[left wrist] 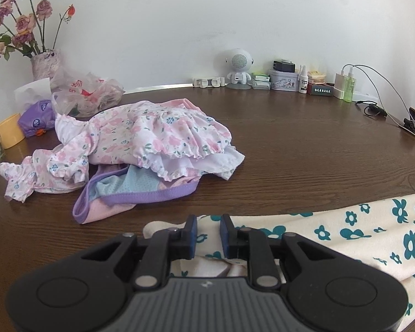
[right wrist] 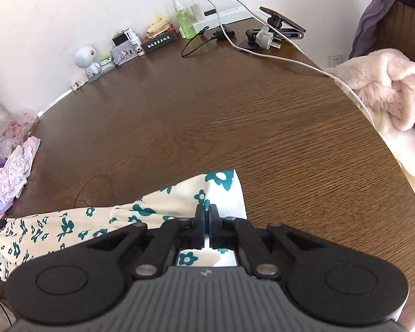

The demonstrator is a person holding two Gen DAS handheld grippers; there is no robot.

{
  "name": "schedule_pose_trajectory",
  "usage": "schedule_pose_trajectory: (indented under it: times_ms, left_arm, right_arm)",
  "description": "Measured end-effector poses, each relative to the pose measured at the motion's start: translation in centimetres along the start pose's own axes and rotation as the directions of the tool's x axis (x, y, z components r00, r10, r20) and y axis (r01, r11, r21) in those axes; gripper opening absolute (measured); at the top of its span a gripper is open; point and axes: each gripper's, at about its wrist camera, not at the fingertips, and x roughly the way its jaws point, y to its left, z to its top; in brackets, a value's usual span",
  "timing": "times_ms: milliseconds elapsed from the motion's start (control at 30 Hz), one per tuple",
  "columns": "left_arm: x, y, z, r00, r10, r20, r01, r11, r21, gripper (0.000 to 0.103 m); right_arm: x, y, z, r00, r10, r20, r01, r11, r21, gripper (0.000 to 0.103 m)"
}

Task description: Fold clothes

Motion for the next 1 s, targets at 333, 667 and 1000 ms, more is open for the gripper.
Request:
schedule_pose_trajectory:
  times_ms: [333,667,1000]
  left_arm:
    - [-3.1,-0.2,0.2,0.996,-0.059,0.065,0.059,0.998,-0.004,0.032]
    - [-1.7,0.0,-0.8,0.999,-0.037,0.028,0.038,0.999,-0.019,0.035]
    - [-1.0,0.2,-1.2,0.999,-0.041,0.028,0.042,0.999,-0.027,0.038]
  right_arm:
    - [-6.6,4.6,-3.0,0.992,0.042,0.122,-0.017,0.98,-0.201,0.047]
    - [-6.8,3.4,-7.7,0.994,-0.009,0.11,0.017,0.997,-0.076,0.051]
    - [-5.5,4.8,-8.8,0.99,-0.116,0.084,0.138,0.933,-0.334,0.002]
